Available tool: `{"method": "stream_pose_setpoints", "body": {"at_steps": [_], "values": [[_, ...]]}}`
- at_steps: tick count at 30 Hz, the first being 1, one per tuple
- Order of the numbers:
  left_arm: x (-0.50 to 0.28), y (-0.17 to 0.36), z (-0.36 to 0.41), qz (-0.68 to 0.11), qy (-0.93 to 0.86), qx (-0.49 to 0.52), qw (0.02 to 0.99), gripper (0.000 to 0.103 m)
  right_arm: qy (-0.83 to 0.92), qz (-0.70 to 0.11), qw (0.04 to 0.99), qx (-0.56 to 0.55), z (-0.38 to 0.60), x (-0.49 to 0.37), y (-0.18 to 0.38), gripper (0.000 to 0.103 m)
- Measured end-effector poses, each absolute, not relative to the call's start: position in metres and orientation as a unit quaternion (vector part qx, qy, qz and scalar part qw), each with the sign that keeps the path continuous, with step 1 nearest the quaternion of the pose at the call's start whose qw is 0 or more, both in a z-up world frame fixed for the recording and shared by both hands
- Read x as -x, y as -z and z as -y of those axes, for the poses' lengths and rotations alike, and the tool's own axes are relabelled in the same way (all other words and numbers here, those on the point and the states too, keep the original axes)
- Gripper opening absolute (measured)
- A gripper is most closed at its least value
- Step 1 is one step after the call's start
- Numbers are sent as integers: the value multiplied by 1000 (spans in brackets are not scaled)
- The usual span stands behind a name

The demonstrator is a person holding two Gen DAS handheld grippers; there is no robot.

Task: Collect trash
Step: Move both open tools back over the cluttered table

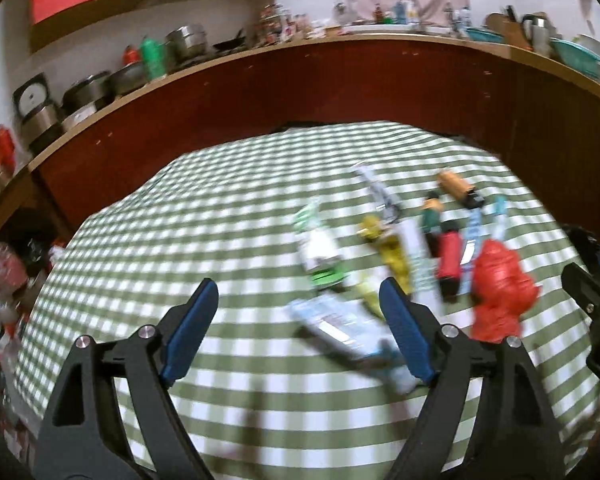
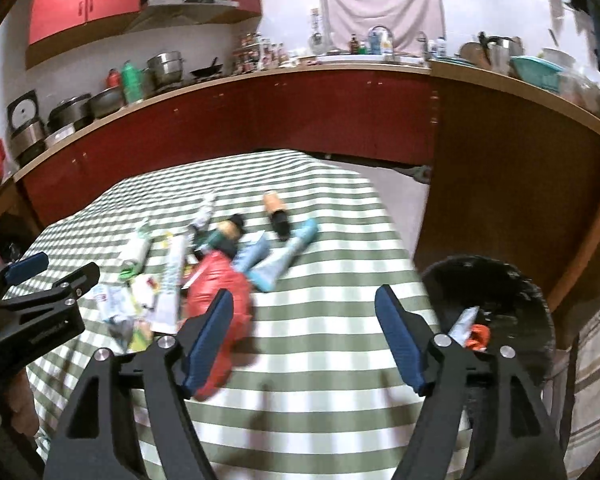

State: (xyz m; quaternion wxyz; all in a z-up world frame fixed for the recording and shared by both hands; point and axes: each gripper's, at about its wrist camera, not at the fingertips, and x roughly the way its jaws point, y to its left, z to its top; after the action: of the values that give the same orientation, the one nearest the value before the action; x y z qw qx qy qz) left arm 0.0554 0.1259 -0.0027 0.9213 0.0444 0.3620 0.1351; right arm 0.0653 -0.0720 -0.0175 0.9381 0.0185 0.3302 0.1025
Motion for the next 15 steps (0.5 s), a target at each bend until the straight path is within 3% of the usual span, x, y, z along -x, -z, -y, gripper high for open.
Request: {"method": "stream_pose_setpoints", "body": {"at_steps": [13, 15], "values": [[-49, 16, -155, -383, -151, -12, 911, 82, -127, -377, 917, 8, 18, -79, 43, 73], [-50, 18, -153, -387, -148, -9, 910, 82, -128, -384, 914, 9, 17, -80, 46, 66]]}}
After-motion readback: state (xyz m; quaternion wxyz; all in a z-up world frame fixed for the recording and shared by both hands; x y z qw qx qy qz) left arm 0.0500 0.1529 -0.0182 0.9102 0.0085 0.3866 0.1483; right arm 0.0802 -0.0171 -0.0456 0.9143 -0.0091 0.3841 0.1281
